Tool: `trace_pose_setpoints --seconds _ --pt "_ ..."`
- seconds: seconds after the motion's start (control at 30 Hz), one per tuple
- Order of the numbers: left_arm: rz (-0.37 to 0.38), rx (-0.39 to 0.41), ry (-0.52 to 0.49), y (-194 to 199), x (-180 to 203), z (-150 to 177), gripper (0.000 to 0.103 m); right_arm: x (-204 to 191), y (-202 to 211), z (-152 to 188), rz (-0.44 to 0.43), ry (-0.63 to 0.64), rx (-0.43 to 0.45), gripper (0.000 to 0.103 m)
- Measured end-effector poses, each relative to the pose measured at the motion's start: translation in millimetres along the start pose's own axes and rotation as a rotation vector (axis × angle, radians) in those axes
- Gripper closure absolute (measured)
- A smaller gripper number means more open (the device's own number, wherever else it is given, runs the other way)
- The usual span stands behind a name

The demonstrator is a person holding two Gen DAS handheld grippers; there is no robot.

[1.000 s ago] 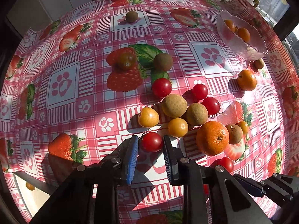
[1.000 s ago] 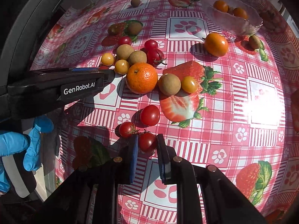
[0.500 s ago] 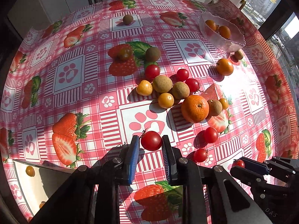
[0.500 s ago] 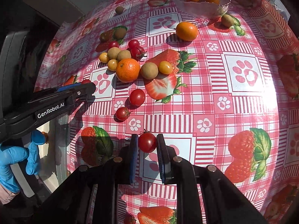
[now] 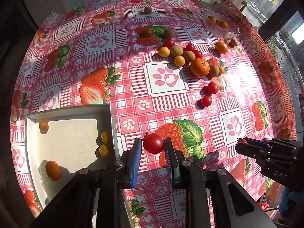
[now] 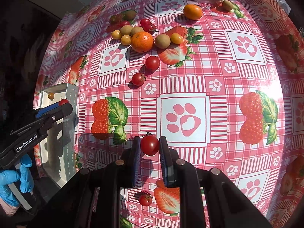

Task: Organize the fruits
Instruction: 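Carry both red cherry tomatoes over the white tray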

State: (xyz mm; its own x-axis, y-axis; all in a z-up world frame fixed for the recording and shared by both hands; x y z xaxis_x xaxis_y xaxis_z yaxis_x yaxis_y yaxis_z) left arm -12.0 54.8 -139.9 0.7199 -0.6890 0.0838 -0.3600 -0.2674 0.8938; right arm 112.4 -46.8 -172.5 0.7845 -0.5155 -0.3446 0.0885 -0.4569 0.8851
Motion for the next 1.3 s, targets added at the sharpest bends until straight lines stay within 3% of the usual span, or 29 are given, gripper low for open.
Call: trace_pose_setpoints --seconds 0.3,0.67,1.03,1.3 --pt "-0.021 0.004 0.044 36 -36 34 0.077 -40 10 21 -0.012 0.05 -0.033 0.082" --pt "-0.089 0.022 0.163 60 -106 64 0.077 -122 2 26 -0.067 0.199 -0.059 0.082" --pt "-0.149 -0.006 0.225 56 -161 98 0.077 -201 -29 25 -0.127 0.334 -0.107 0.082" --pt "-0.167 -0.03 0.223 37 -179 105 0.077 -233 -59 31 -0.129 0.393 -0.164 0.082"
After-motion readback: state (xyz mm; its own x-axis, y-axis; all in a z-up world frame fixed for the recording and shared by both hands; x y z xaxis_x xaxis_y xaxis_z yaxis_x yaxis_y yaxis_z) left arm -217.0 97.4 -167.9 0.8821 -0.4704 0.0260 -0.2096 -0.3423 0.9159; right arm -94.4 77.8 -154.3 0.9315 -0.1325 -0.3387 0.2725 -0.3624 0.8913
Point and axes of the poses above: each gripper's, at about its wrist camera, not at the fingertips, and y roughly against the way its jaws point, x to its right, z to its underside, the point moved 7 cm from there along -y, roughly the way its jaws point, and after that the axes turned 14 degrees about x, right-handed, at the moved point
